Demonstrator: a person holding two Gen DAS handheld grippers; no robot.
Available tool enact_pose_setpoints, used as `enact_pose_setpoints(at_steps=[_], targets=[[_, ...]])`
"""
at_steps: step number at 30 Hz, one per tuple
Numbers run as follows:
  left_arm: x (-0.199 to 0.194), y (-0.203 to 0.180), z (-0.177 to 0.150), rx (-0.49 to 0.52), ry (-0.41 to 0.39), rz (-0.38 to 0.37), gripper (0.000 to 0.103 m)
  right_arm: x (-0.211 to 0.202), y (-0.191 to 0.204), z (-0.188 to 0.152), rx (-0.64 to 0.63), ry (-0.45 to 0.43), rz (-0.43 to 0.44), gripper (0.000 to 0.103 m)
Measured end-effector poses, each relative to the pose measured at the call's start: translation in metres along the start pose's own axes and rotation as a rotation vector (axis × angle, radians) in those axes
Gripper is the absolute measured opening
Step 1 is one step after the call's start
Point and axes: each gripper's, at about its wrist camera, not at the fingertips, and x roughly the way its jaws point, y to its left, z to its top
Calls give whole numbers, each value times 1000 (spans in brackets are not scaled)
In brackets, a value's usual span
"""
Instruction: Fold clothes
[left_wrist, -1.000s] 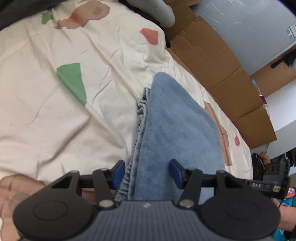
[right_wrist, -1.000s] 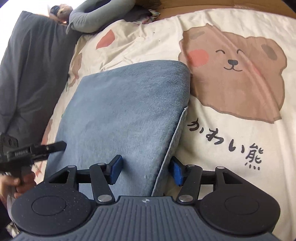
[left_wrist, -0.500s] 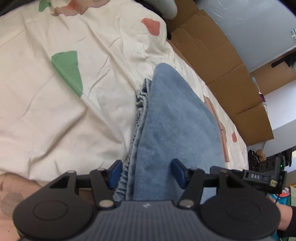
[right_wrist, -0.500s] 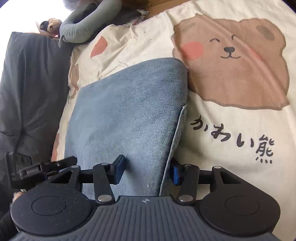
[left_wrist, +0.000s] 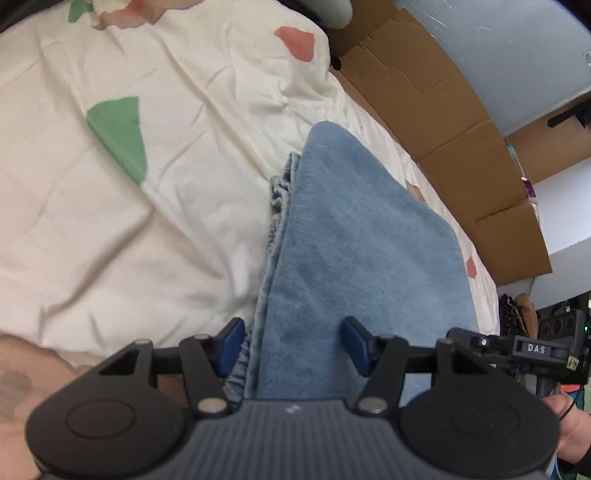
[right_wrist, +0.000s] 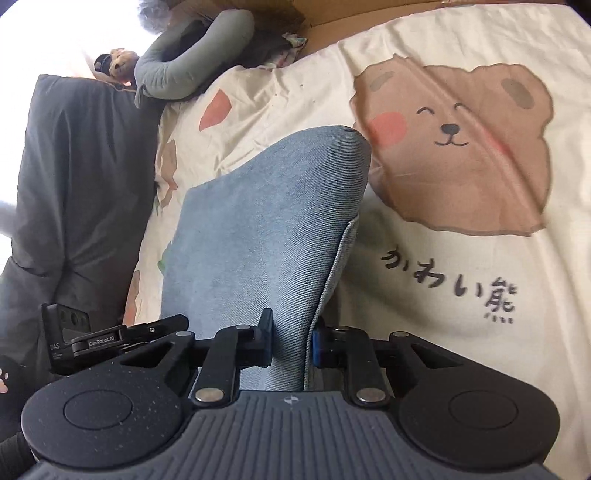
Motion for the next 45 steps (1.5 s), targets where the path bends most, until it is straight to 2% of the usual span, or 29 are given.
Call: enact_pose_setpoints(at_steps=[10,23,39,42,43,45], targets=[[33,-44,-9,47,53,-33,60,-51,-31,-7,28,-38,-33,18],[78,-113,-17,121,122,-22,59,-118,-81,-7,65,-92,-85,18],[92,-158,-24,210,186,10,56,-163,-109,-12,112,-173,-126,18],[91,-162,-27,226,187,12,56,-174,-120,-14,147,-216,-134,8],[90,-161,-28,226,187,4,56,-177,-123,-14,149,-222,-133,0],[90,-159,-30,219,183,-10,56,-182,-131,-13,155,-236,-132,0]])
